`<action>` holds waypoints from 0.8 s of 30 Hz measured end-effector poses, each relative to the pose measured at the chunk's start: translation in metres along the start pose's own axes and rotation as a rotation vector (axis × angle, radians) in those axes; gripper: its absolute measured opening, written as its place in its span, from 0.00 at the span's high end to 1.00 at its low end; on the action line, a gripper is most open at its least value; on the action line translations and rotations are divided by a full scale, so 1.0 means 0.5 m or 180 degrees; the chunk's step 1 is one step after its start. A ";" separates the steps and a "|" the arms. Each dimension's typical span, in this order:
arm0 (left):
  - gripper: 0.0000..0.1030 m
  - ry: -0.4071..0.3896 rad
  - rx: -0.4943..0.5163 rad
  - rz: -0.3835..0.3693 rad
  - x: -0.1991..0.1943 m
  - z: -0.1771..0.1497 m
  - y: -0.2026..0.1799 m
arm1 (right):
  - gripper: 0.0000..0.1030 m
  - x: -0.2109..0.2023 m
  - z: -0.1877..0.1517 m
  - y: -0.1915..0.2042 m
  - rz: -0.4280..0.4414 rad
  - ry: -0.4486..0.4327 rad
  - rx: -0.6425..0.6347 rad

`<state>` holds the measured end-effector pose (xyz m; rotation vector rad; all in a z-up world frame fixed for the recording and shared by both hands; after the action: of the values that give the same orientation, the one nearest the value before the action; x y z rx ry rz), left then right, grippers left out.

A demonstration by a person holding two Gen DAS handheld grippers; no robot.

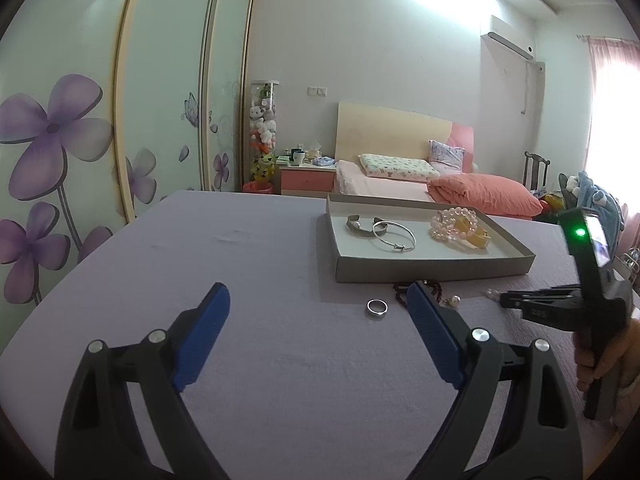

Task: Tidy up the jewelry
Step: 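Move both tools back over the remaining jewelry on the bed, then grasp the pearl earrings with the right tool while the left tool grasps the silver ring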

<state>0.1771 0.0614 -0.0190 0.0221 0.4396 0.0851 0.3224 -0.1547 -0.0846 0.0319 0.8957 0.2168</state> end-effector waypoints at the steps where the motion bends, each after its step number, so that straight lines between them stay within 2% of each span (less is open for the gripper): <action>1: 0.15 0.0001 0.0004 -0.0006 0.000 0.000 -0.001 | 0.93 -0.004 -0.004 -0.012 -0.0018 -0.0004 0.0047; 12: 0.15 0.0020 0.0055 -0.0018 0.007 0.001 -0.015 | 0.93 -0.085 -0.086 -0.141 -0.0223 -0.0039 0.0458; 17: 0.15 0.0069 0.0087 -0.0024 0.013 0.001 -0.023 | 0.93 -0.101 -0.112 -0.141 -0.0256 -0.0057 0.0447; 19: 0.13 0.0153 0.0116 -0.0057 0.025 0.001 -0.029 | 0.93 -0.102 -0.115 -0.135 -0.0283 -0.0077 0.0411; 24: 0.13 0.0559 0.0184 -0.0148 0.085 0.001 -0.047 | 0.93 -0.099 -0.112 -0.135 -0.0278 -0.0098 0.0408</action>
<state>0.2176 0.0415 -0.0376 0.0617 0.6177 0.0285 0.2607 -0.2340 -0.0895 0.1148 0.8773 0.0772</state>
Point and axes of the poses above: each gripper's, at about its wrist camera, not at the fingertips, and x roughly the way its jaws point, y to its left, z to its top, the point moved 2 cm from there along x, roughly the way its jaws point, and after that the axes turned 6 degrees about x, right-handed, at the moved point
